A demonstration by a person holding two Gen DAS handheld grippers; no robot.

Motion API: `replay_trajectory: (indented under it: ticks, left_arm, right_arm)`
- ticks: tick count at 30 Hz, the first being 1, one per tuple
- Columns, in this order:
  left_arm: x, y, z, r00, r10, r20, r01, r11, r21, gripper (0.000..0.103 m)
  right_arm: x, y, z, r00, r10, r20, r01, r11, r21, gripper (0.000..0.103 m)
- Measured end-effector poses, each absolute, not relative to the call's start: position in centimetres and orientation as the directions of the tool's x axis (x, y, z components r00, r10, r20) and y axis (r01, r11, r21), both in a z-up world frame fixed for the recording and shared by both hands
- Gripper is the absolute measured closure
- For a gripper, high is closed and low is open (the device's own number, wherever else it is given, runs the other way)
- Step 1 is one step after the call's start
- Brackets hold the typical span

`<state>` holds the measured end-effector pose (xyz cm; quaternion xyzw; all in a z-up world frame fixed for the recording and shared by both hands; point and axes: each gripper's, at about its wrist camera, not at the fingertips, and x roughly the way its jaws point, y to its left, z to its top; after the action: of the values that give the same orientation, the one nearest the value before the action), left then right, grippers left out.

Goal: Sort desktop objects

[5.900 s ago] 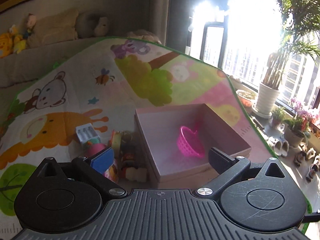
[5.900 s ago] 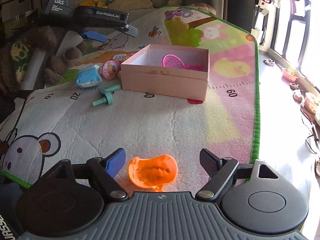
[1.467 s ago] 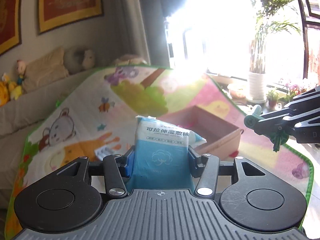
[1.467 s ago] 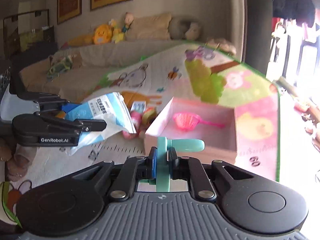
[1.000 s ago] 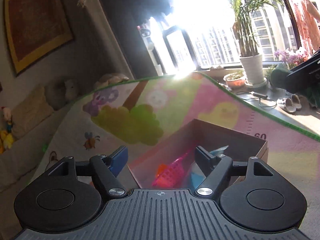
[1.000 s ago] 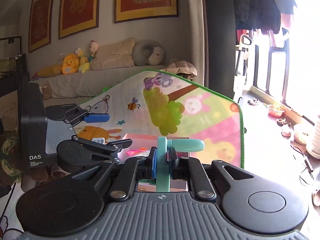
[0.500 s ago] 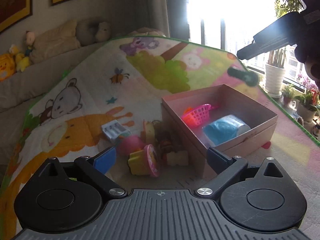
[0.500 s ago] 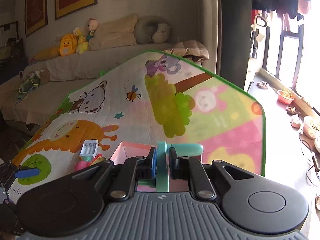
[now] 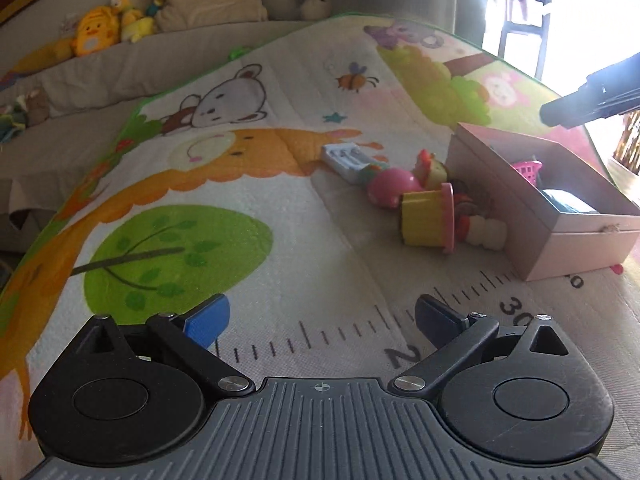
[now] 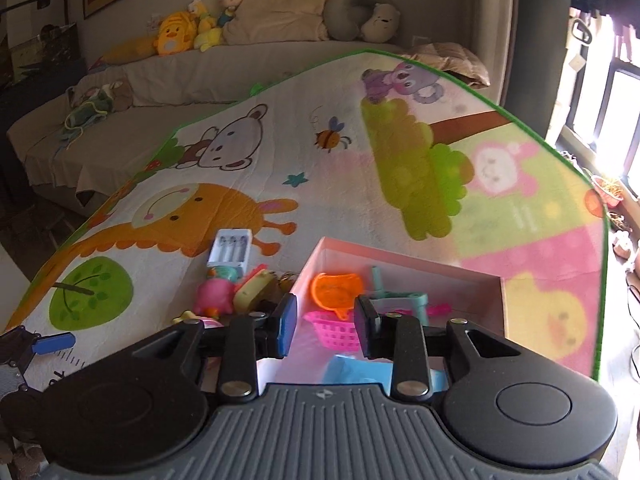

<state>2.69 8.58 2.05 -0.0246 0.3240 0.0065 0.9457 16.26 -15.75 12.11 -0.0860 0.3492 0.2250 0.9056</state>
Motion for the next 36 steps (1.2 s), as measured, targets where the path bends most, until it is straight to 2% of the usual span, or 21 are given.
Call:
replay_trajectory:
  ticks: [5,11,17,18,21,28,33,35,36]
  left_arm:
    - [1.8,9.3,1.1,0.780,-0.017,-0.626,-0.033,0.997,-0.068,0.000]
    - [1.0,8.9,1.3,0.814,-0.069,-0.577,0.022,0.996,-0.088,0.000]
    - [0.9,8.8,1.2,0.818,-0.094,-0.568,0.042,0.994,-0.105,0.000]
    - [1.0,9.0,1.2,0.816,-0.097,-0.570,0.039,0.993,-0.113,0.000]
    - [1.2,9.3,1.1,0.809,-0.104,-0.579,0.031,0.991,-0.134,0.000]
    - [1.0,9.0,1.1,0.814,-0.091,-0.573,0.031,0.993,-0.114,0.000]
    - [0.8,7.9,1.3,0.819,-0.090,-0.567,0.070,0.996,-0.057,0.000]
    - [0.8,7.5,1.3,0.810,-0.100,-0.578,0.084,0.995,-0.054,0.000]
    - [0.7,7.2,1.4,0.806,-0.102,-0.584,0.088,0.995,-0.052,0.000]
  right_arm:
    - [18.6,-9.5,9.6,0.604,0.357,-0.713,-0.508,0.862,0.002,0.061]
    - [24.8,-5.5,7.2,0.566,0.235,-0.790,-0.420,0.907,-0.031,0.062]
    - [25.9,-3.7,4.4,0.571,0.117,-0.812,-0.401,0.904,-0.151,0.075]
    - [25.6,-3.7,4.2,0.561,0.129,-0.818,-0.412,0.900,-0.140,0.082]
    - [23.7,-3.9,4.7,0.535,0.183,-0.825,-0.458,0.883,-0.101,0.084]
    - [15.1,-8.5,6.8,0.405,0.380,-0.832,-0.566,0.818,0.098,0.085]
    - [9.7,-14.9,8.9,0.379,0.513,-0.770,-0.546,0.796,0.261,0.085]
    - [8.5,-17.6,8.9,0.395,0.526,-0.753,-0.519,0.804,0.289,0.085]
    - [8.0,-18.8,8.6,0.433,0.492,-0.755,-0.494,0.830,0.257,0.084]
